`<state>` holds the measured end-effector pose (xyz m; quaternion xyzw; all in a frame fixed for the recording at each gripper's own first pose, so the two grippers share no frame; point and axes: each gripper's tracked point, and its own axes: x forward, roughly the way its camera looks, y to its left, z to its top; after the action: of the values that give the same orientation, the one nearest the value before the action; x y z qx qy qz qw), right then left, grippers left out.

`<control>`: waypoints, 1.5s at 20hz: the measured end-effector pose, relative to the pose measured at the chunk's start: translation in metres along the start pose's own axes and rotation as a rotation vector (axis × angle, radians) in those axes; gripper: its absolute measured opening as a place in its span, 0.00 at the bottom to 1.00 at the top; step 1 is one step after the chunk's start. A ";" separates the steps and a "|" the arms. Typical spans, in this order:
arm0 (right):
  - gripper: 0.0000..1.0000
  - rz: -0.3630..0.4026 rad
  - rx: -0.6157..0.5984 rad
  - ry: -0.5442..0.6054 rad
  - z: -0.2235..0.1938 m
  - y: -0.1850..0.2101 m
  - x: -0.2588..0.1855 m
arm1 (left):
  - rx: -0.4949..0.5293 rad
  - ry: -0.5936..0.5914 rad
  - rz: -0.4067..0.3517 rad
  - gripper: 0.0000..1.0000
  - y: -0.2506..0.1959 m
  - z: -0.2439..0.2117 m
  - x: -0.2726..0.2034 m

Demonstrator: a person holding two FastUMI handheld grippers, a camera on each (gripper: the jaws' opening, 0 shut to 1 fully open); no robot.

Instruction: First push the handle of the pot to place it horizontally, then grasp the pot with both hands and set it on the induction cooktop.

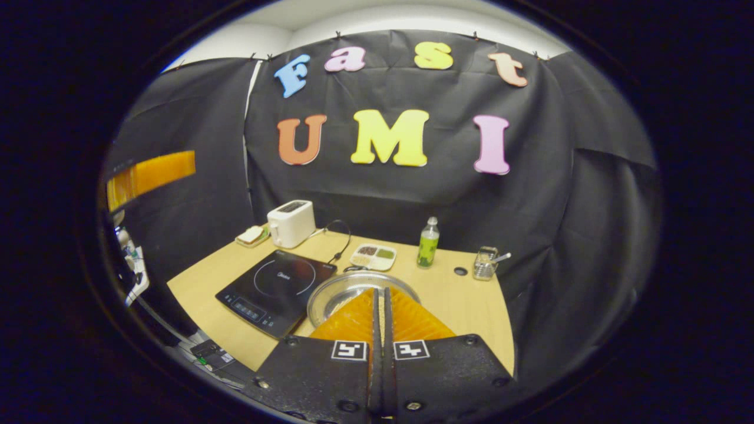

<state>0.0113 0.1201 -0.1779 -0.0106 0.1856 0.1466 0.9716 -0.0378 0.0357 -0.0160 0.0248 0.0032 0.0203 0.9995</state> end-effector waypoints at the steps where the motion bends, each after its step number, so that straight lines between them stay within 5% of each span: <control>1: 0.04 0.016 -0.009 0.039 -0.020 0.002 0.010 | 0.005 -0.002 0.010 0.95 0.004 0.000 -0.001; 14: 0.01 0.145 -0.078 0.405 -0.173 0.046 0.088 | 0.017 0.044 0.177 0.95 0.049 -0.011 -0.018; 20: 0.01 0.159 -0.113 0.451 -0.194 0.057 0.112 | 0.021 0.068 0.227 0.95 0.064 -0.014 -0.026; 30: 0.01 0.131 -0.004 0.491 -0.200 0.025 0.121 | 0.001 0.068 0.221 0.95 0.054 -0.013 -0.018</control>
<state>0.0403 0.1635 -0.4074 -0.0357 0.4160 0.2026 0.8858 -0.0579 0.0896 -0.0263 0.0250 0.0345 0.1312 0.9904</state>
